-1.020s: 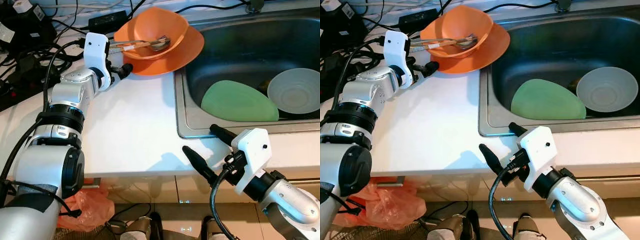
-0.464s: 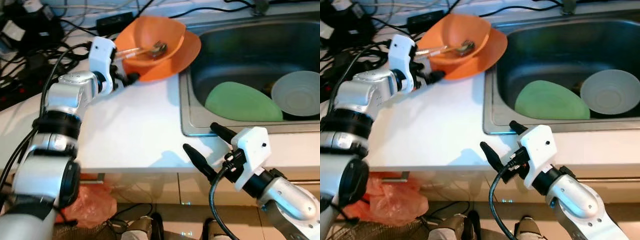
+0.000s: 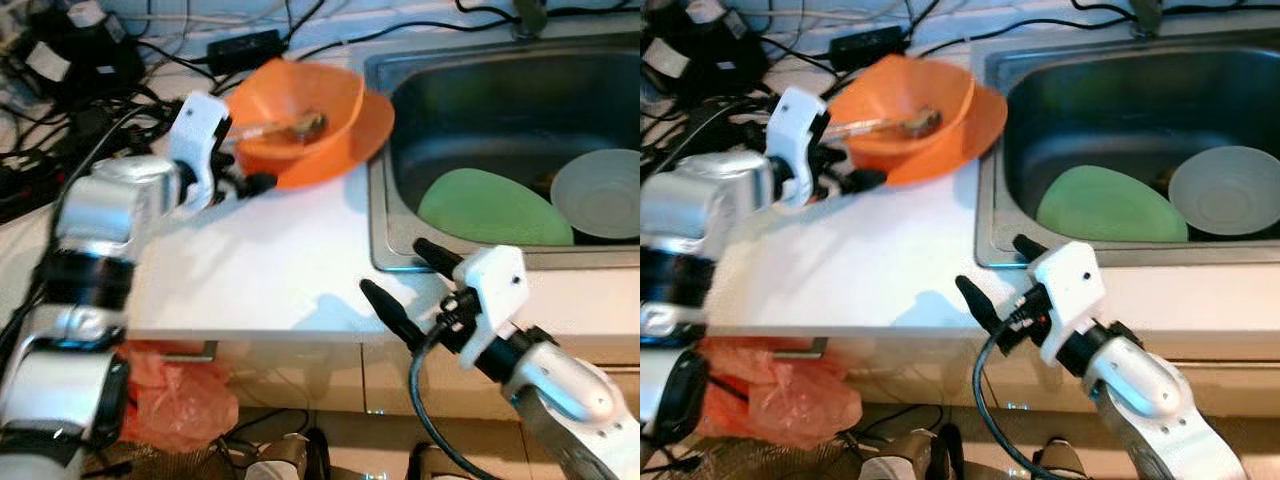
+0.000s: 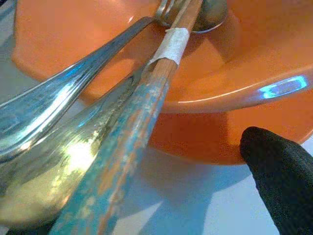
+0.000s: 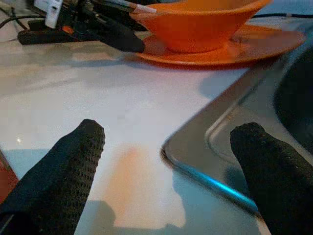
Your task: Kitchen organization
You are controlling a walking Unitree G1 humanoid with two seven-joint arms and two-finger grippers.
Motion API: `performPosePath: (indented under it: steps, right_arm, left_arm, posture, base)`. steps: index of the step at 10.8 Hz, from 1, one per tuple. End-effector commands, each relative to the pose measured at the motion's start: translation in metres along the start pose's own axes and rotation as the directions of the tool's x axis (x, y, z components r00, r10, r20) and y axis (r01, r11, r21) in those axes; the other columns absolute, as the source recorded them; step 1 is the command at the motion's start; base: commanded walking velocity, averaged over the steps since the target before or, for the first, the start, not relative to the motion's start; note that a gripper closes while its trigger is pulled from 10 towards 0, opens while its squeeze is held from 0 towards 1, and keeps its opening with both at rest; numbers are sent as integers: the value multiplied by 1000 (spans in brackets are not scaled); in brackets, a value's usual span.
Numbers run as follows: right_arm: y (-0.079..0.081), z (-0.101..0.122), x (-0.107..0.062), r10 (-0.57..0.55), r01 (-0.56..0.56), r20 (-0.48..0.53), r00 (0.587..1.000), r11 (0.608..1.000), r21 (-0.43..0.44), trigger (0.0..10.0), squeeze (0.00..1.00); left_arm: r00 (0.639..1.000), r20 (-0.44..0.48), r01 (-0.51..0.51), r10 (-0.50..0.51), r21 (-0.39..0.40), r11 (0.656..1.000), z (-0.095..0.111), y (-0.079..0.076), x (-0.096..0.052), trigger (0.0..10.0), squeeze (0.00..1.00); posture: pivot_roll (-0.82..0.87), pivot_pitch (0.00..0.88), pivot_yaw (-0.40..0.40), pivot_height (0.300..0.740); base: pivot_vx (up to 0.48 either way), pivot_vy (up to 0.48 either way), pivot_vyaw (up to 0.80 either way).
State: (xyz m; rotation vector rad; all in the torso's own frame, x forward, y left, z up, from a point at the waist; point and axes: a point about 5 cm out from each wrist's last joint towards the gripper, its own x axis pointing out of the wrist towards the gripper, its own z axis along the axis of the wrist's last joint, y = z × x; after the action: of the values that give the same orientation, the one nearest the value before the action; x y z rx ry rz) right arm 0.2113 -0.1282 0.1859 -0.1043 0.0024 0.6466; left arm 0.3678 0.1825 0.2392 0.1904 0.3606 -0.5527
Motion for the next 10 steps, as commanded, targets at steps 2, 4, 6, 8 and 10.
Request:
performPosePath:
  steps: [2,4,6,8,10]
  right_arm:
    - [2,-6,5,23,-22,-6,1000,1000,14,10000,0]
    - [-1,-7,10,29,-29,5,1000,1000,5,10000,0]
    - [-3,-7,12,35,-35,10,999,999,-3,10000,0]
    - [-7,-8,13,22,-22,12,1000,1000,-17,10000,0]
    - [-11,-8,12,1,0,14,1000,1000,-28,10000,0]
  left_arm:
    - [998,-56,35,-35,2,999,-8,-3,-10,10000,0]
    - [996,-55,73,-72,10,997,-5,-12,-19,10000,0]
    - [992,-47,118,-116,25,993,0,-21,-26,10000,0]
    - [992,-37,125,-124,34,992,3,-25,-29,10000,0]
    - [997,22,75,-75,9,997,5,-22,-21,10000,0]
  posture:
    - [69,110,181,740]
    - [89,95,176,740]
    - [103,87,173,740]
    - [109,80,175,740]
    - [98,80,179,740]
  base:
    - [0,0,0]
    - [0,0,0]
    - [0,0,0]
    - [0,0,0]
    - [0,0,0]
